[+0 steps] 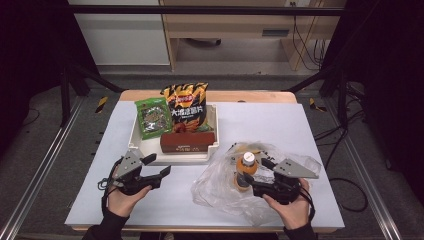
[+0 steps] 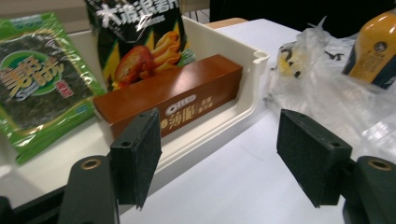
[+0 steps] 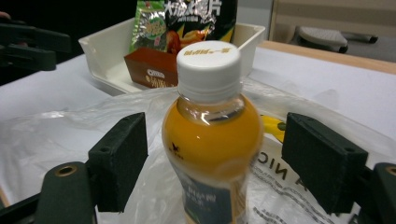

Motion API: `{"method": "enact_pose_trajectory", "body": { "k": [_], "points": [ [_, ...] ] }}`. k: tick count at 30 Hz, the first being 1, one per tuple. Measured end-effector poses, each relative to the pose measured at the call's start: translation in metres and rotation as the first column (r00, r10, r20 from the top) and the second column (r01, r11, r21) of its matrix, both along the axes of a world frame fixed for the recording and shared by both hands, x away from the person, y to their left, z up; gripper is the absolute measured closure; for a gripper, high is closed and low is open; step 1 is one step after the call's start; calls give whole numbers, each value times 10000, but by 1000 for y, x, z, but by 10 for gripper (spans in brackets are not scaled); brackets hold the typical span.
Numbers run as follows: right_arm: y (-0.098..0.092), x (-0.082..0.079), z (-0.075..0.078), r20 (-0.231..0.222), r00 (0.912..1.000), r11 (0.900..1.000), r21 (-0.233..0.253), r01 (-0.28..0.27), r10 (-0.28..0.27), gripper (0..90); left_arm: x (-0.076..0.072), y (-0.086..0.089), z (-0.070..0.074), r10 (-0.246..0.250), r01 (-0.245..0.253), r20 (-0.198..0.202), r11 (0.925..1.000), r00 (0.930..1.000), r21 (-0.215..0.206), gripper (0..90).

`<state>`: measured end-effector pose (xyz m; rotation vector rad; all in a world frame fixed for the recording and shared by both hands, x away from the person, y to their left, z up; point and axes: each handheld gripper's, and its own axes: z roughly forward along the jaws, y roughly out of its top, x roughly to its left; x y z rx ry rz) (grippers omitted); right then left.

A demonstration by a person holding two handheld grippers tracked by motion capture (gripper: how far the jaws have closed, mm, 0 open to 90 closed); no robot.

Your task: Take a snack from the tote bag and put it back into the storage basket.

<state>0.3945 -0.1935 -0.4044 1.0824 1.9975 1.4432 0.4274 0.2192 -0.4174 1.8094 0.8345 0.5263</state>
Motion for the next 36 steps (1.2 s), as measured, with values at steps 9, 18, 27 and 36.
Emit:
{"method": "enact_pose_trajectory", "body": {
  "k": [9,18,27,36],
  "points": [
    [-45,-12,0,222,9957,9959,124,899,-902,313,-1,-30,20,-633,636,350,9979,9974,-97,295],
    [-60,-6,-10,115,9909,9909,-97,1342,-1341,350,3,-75,34,-1491,1498,539,9887,9874,-100,291],
    [-64,-5,-13,110,9879,9876,-246,1551,-1548,341,3,-109,40,-2113,2113,604,9774,9756,65,287],
    [-73,-4,-16,78,9839,9831,-383,1789,-1787,340,2,-143,37,-2791,2774,448,9600,9592,388,281]
  ]
}}
